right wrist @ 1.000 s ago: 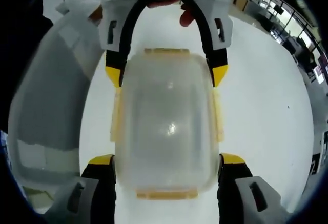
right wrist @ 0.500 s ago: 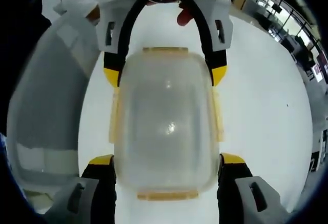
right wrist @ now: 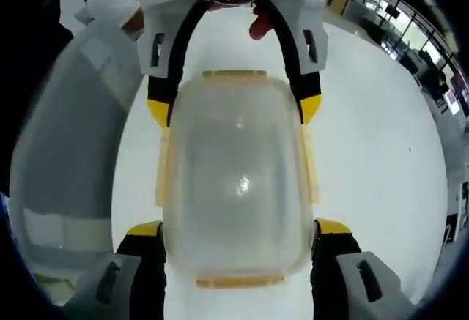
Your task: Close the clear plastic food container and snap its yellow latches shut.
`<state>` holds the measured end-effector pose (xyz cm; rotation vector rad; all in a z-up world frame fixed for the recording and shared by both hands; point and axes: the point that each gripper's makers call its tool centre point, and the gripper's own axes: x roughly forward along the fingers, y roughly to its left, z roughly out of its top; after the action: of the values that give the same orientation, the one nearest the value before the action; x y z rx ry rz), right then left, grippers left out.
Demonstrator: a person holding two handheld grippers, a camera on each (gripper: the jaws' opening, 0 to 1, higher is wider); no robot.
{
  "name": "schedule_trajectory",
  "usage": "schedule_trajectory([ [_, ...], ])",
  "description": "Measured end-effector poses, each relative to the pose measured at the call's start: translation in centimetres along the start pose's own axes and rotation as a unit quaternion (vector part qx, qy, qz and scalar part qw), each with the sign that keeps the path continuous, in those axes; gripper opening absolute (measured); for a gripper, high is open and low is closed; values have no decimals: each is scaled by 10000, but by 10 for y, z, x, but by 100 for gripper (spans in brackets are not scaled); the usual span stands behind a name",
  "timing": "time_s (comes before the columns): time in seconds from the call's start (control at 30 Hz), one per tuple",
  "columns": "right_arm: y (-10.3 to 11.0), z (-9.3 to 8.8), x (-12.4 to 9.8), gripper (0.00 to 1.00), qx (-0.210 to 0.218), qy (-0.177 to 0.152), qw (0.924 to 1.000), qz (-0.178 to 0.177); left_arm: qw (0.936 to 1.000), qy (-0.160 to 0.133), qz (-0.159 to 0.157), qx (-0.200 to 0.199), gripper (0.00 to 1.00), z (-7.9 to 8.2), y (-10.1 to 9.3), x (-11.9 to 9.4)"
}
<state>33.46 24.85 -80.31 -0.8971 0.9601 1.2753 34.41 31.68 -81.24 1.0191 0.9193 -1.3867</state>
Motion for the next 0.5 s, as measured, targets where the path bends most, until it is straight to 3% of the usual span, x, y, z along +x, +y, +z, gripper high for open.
schedule_trajectory([
  [0.5, 1, 17, 8, 82, 76, -40, 9999, -61, 10000, 73, 15, 42, 89, -18, 0, -5],
])
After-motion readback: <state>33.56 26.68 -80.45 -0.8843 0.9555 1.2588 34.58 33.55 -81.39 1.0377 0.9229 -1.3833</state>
